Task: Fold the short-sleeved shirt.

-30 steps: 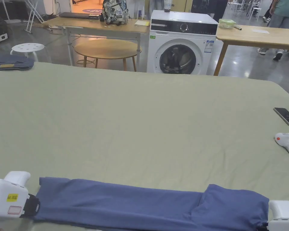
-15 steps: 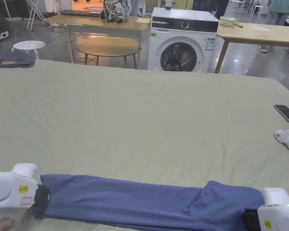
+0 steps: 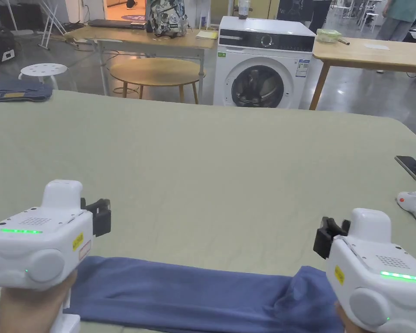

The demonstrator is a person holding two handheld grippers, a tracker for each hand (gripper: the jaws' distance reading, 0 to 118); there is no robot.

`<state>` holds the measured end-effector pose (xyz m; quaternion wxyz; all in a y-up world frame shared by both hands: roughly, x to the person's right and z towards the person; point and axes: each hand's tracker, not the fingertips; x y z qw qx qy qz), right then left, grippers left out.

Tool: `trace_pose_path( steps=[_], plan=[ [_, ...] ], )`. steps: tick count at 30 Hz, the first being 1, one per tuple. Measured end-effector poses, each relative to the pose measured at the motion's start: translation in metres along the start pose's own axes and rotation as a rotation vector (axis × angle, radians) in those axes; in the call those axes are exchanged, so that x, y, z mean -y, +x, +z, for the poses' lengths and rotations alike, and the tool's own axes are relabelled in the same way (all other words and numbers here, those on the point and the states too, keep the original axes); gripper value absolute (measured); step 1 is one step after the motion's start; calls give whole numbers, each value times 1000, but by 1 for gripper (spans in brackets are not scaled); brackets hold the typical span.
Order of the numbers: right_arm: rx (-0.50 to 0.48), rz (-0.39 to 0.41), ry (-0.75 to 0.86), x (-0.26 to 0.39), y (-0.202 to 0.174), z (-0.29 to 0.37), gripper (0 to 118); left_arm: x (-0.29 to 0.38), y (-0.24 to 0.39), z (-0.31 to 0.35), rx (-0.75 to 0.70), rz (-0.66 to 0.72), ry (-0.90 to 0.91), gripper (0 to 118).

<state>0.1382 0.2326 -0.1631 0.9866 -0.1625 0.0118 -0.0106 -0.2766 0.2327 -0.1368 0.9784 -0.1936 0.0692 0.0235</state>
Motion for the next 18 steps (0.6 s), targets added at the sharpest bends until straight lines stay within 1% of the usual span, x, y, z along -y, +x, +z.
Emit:
trace_pose_path(
  steps=[1, 2, 3, 4, 6, 7, 9, 11, 14, 16, 18],
  plan=[
    [3, 3, 26, -1, -7, 1, 17, -1, 8, 4, -13, -26, 35, 35],
    [-4, -1, 49, -1, -12, 1, 8, -2, 17, 9, -22, -44, 64, 27],
    [-18, -7, 74, 0, -16, 2, 0, -1, 21, 12, -26, -57, 95, 14],
    [-31, -12, 90, -1, -20, 2, 0, -1, 26, 14, -26, -72, 120, 7],
    [-11, -2, 129, -1, -27, 5, 0, -3, 36, 18, -60, -101, 160, 5],
    [-21, -7, 144, -1, -29, 5, 0, -4, 39, 19, -67, -109, 163, 4],
    [-33, -23, 153, -2, -31, 5, 0, -4, 41, 22, -58, -98, 174, 0],
    [-24, -27, 164, -3, -34, 6, 0, -5, 37, 16, -49, -76, 183, 0],
    [-24, -24, 170, -5, -37, 5, 0, -7, 31, 14, -51, -60, 158, 0],
    [-24, -27, 177, -5, -38, 4, 0, -7, 20, 13, -45, -50, 91, 0],
    [-19, -16, 185, -6, -41, 5, 0, -6, 8, 16, -11, -7, 16, 0]
  ],
)
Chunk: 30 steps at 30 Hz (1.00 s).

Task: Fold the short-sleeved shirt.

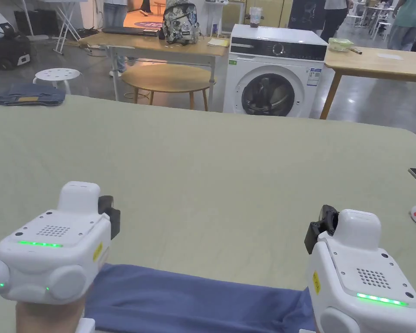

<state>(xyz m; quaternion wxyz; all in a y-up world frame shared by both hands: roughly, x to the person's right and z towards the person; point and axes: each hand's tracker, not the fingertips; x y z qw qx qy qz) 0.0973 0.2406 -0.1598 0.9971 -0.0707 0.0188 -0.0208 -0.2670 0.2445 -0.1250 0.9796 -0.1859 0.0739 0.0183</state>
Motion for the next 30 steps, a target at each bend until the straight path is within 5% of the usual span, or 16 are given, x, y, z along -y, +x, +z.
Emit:
trace_pose_path(
  steps=[8, 10, 12, 14, 20, 30],
  plan=[
    [-41, 33, -35, 6, -10, -9, 0, 22, -94, -26, 172, 187, -404, 3],
    [-52, 35, -55, 11, -12, -11, 0, 32, -121, -35, 244, 281, -472, 21],
    [-56, 37, -68, 14, -13, -13, 0, 43, -148, -47, 335, 330, -535, 54],
    [-64, 32, -80, 18, -12, -13, 0, 52, -167, -57, 363, 345, -610, 66],
    [-69, 36, -114, 26, -14, -20, 0, 75, -196, -72, 510, 580, -708, 69],
    [-87, 50, -137, 32, -21, -21, 0, 106, -143, -72, 748, 704, -758, 75]
  ],
)
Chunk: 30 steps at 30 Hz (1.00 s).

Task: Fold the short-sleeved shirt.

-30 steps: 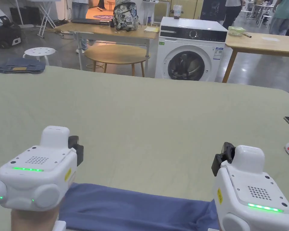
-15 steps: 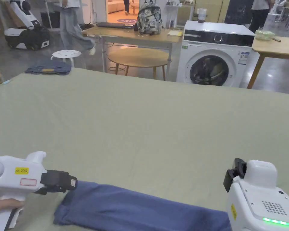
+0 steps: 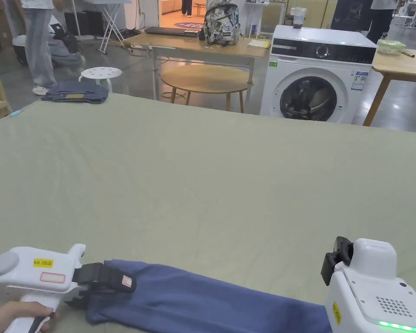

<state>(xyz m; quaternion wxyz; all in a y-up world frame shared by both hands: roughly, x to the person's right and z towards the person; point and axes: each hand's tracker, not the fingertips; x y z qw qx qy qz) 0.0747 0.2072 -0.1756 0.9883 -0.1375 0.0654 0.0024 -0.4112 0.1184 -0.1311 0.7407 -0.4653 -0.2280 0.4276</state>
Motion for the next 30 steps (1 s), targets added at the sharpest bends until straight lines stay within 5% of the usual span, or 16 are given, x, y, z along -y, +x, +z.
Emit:
trace_pose_path(
  steps=[2, 4, 6, 8, 30],
  plan=[
    [-2, 2, -5, 1, -2, -1, 0, 1, 2, -4, 10, 15, 33, 57],
    [-5, 4, -10, 3, -3, -2, 0, 5, 8, -14, -49, 16, 52, 9],
    [-7, 2, -15, 3, -4, -3, 0, -8, -2, -21, -178, 0, 64, 7],
    [-9, 1, -20, 4, -5, -3, 0, -5, -2, -16, -87, 46, 108, 6],
    [-19, 24, -9, 4, -4, -9, 0, 7, 79, 68, -336, -117, 276, 4]
  ],
)
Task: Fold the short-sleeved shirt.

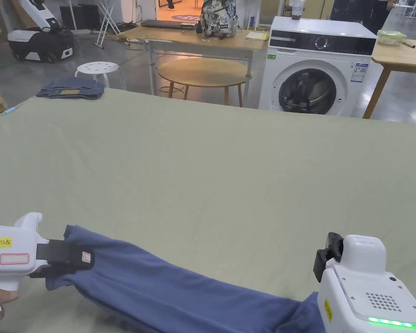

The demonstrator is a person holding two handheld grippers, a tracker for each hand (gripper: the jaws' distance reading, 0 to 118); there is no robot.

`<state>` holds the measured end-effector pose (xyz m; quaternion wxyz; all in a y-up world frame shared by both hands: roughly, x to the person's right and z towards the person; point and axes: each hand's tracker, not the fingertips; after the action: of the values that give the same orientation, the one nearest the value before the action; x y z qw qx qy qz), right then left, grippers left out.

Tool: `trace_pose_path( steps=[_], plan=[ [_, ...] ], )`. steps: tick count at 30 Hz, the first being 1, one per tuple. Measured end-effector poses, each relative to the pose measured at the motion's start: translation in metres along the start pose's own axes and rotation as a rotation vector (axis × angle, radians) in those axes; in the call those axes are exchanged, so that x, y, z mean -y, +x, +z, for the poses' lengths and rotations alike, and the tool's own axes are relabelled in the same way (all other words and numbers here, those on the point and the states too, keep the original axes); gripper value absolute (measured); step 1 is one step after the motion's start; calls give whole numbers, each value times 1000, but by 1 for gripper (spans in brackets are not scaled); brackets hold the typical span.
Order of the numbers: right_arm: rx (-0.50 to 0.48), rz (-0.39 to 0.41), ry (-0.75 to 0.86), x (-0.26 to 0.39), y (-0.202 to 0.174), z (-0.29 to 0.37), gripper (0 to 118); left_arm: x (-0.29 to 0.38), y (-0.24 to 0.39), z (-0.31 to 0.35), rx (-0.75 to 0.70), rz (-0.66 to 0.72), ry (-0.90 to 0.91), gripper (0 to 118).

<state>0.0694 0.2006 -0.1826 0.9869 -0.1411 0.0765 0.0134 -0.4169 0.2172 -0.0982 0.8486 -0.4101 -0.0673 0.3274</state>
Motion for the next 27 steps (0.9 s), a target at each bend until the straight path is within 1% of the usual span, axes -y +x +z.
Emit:
trace_pose_path(
  steps=[3, 5, 8, 12, 16, 18, 19, 20, 21, 23, 26, 27],
  plan=[
    [4, -4, 2, 1, 0, -1, 0, 5, 23, -1, 38, -14, -12, 4],
    [9, -10, 3, 1, 1, -1, 0, 10, 41, -4, 104, -49, -34, 4],
    [16, -14, 1, 3, 2, 0, 0, 17, 62, -18, 184, -56, -63, 4],
    [23, -17, -9, 6, 6, 2, 0, 22, 88, -47, 217, -92, -105, 4],
    [35, -24, -19, 9, 13, 4, 0, 32, 113, -89, 205, -116, -165, 4],
    [45, -25, -24, 11, 15, 6, 0, 38, 123, -114, 174, -120, -230, 4],
    [48, -27, -28, 11, 17, 6, 0, 48, 139, -123, 164, -127, -247, 4],
    [52, -29, -32, 12, 19, 7, 0, 53, 143, -134, 156, -110, -283, 4],
    [57, -32, -35, 13, 20, 7, 0, 56, 147, -148, 115, -116, -322, 4],
    [65, -35, -43, 15, 23, 8, 0, 63, 148, -175, 44, -110, -345, 4],
    [75, -34, -49, 17, 27, 10, 0, 74, 152, -202, -26, -125, -390, 4],
    [77, -34, -52, 18, 28, 11, 0, 77, 152, -209, -33, -133, -397, 7]
  ],
)
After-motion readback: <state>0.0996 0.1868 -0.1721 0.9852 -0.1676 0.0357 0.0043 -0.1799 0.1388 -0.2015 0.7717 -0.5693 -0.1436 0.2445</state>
